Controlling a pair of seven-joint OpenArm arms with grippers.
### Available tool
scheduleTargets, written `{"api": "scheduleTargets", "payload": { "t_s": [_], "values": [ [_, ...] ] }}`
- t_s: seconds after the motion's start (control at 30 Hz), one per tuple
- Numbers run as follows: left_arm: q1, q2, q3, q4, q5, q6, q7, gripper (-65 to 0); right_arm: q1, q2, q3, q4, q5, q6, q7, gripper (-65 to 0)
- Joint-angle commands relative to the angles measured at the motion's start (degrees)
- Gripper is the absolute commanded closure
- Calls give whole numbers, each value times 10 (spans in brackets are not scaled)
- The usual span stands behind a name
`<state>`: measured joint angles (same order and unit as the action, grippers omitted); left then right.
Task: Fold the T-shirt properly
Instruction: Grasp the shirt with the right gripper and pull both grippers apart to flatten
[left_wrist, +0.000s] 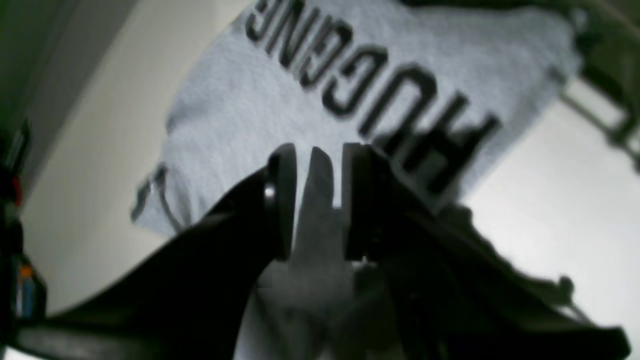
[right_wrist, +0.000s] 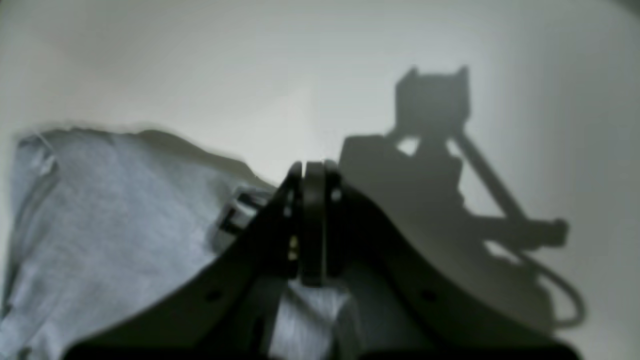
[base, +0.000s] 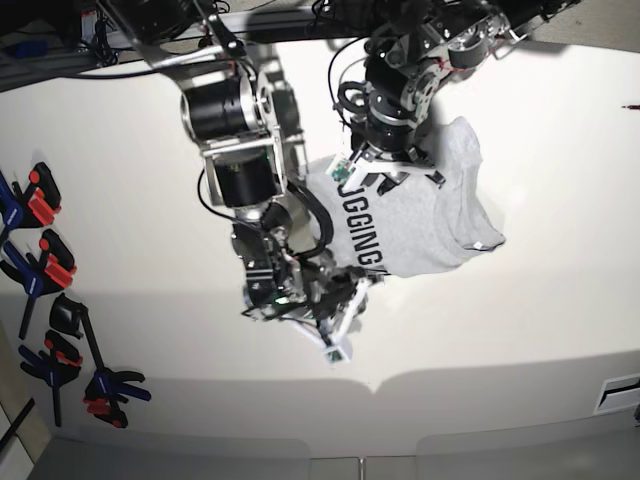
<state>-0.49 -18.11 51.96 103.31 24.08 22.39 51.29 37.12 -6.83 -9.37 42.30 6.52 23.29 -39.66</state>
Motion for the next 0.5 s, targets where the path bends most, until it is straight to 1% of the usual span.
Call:
{"api": "scheduleTargets", "payload": {
  "t_s": [0.0,0.03,0.1,0.13,0.2,0.27,0.33,0.47],
  "values": [
    [1,3,-1,-10,5,14,-24,-137,12,-3,-5,-9,7,-15,25,0],
    [2,7,-1,-31,4,15,-38,-137,5,-3,-8,-21,7,-21,40,0],
    [2,15,-2,-70,18,17,-37,-137,-18,-4,-8,-28,4,-21,45,0],
    [2,16,-2,-83,37,20,-30,-137,-28,-3,-8,-28,-1,-21,43,0],
    [2,13,-2,-99,83,40,-8,-137,-43,-3,-8,-23,-15,-21,27,0],
    [2,3,-2,-110,124,57,11,-137,-56,1,-8,-11,-23,-20,-6,0],
    [2,-12,-6,-120,146,60,24,-137,-76,12,-8,16,-23,-10,-23,0],
    [2,-52,-30,-144,149,61,51,-137,-130,39,-8,101,-10,-8,-52,0]
  ]
}}
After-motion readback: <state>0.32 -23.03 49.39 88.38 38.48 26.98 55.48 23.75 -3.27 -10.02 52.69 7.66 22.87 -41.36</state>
